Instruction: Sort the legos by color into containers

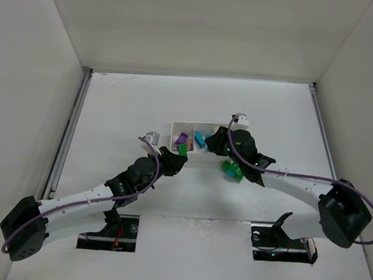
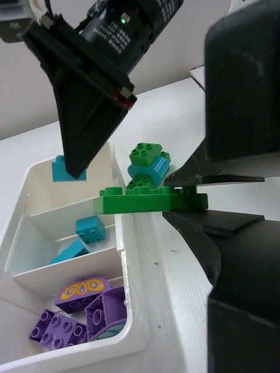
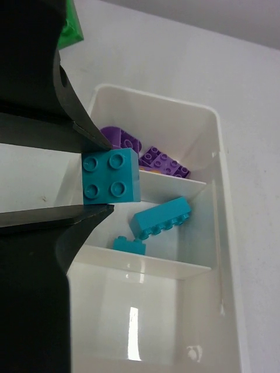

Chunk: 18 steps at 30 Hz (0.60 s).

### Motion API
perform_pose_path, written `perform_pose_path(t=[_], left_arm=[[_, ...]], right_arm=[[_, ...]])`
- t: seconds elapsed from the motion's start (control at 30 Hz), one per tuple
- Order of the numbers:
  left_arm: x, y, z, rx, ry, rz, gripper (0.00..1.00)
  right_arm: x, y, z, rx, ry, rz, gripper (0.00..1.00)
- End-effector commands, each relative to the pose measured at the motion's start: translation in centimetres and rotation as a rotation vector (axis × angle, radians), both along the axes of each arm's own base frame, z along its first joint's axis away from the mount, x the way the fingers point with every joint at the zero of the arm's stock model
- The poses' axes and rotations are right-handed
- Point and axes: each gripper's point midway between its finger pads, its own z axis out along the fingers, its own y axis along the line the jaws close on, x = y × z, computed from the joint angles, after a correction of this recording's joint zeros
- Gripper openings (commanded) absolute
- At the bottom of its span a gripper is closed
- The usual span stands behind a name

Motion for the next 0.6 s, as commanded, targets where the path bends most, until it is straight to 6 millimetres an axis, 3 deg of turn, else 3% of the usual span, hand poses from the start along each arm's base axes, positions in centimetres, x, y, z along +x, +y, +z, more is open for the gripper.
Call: perform_pose_path(t=[0.0, 0.13, 0.27, 0.33, 0.47, 0.57], left_arm=[[0.5, -0.5, 3.0, -0.052, -0.056, 0.006, 0.12], [0.7, -1.3, 3.5, -0.043, -0.062, -0.008, 0.12], [1.4, -2.5, 4.3, -0.028, -0.064, -0.020, 0.12], [1.7, -3.5, 4.6, -0.009, -0.068, -0.038, 0.12], [2.9, -6.2, 4.7, 0.042, -0.052, -0.075, 0.13], [4.2, -8.8, 4.3, 0.097, -0.040, -0.110, 0.13]], right_arm=[[2.2, 1.0, 3.2, 0.030, -0.086, -0.017, 0.42], [2.7, 0.6, 4.6, 0.038, -0.121, -0.030, 0.66], [1.9, -0.9, 6.0, 0.056, -0.161, -0.054, 0.70], [1.5, -2.9, 6.0, 0.065, -0.173, -0.106, 0.63], [0.1, -8.1, 5.3, 0.074, -0.195, -0.253, 0.33], [-0.6, -12.0, 3.7, 0.083, -0.181, -0.372, 0.26]])
